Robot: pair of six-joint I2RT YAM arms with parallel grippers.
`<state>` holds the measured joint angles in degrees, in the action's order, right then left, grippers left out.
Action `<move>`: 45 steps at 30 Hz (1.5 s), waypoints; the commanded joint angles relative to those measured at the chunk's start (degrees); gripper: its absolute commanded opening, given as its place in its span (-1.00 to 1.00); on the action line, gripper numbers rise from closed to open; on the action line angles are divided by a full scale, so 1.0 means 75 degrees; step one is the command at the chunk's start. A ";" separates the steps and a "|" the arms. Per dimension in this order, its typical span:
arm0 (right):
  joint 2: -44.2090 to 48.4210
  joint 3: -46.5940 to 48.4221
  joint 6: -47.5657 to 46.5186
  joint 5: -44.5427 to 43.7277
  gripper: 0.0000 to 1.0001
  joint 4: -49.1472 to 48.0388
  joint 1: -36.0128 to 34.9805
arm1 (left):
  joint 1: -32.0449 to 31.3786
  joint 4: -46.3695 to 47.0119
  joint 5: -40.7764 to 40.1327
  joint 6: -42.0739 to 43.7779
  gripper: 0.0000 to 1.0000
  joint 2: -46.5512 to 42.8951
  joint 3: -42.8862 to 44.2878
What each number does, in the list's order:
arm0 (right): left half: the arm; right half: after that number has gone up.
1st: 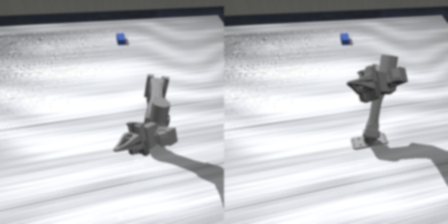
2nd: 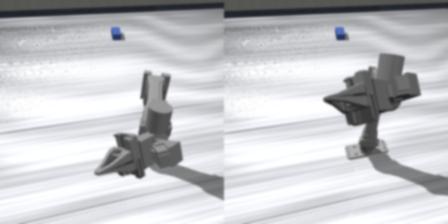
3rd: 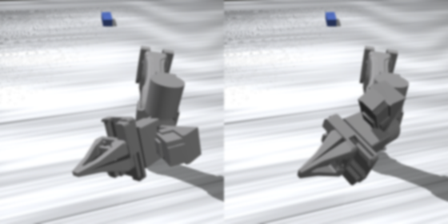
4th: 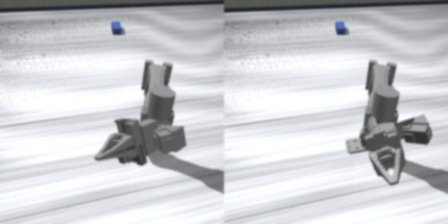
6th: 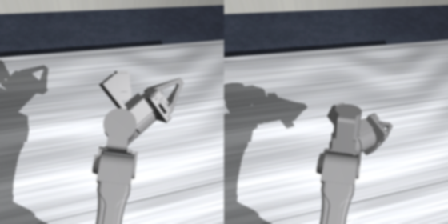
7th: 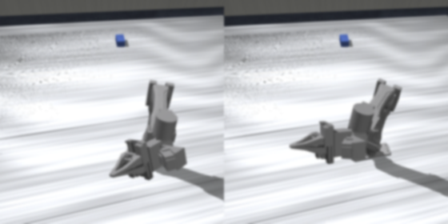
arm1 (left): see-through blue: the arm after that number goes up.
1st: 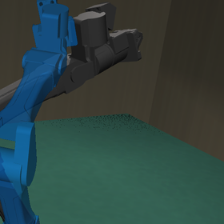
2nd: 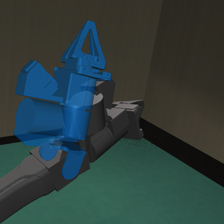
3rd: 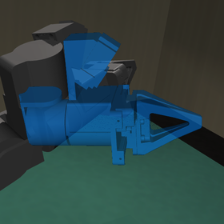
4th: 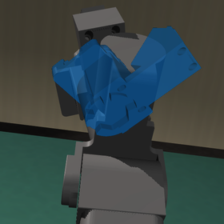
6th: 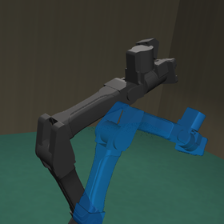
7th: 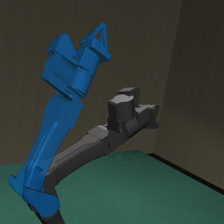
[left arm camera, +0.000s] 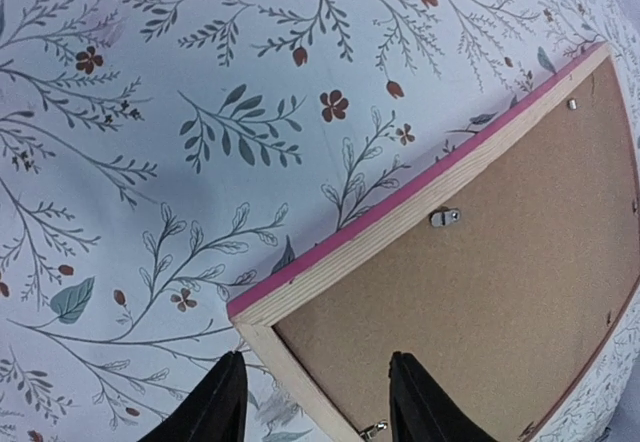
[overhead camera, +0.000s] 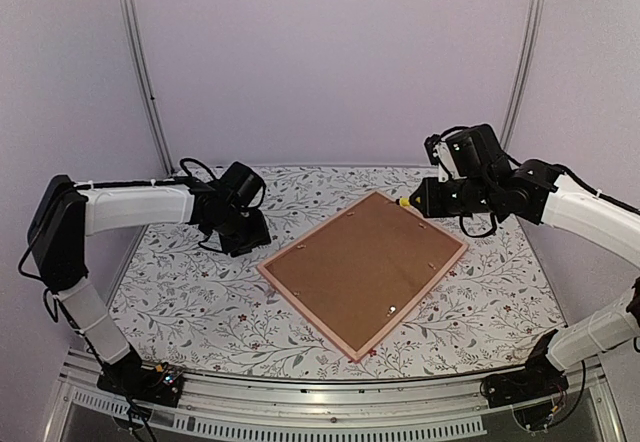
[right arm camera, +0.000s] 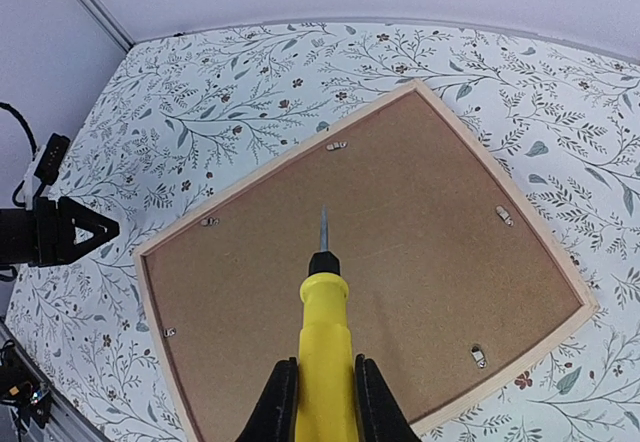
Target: Take the photo out of the frame
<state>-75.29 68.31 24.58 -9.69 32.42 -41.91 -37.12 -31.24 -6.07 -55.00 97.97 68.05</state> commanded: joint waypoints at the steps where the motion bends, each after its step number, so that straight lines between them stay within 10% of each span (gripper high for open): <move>1: 0.0038 0.0161 0.0060 0.0119 -1.00 -0.0554 0.0053 | -0.0184 0.0280 -0.0090 -0.1215 0.01 -0.0365 -0.0585; 45: 0.0393 -0.0436 0.0368 0.0607 -1.00 -0.1106 0.0057 | -0.0617 0.1031 -0.0747 -0.1111 -0.34 0.0968 -0.0654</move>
<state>-73.91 66.19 26.94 -5.69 26.22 -41.91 -41.17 -24.49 -10.17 -65.56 104.01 61.23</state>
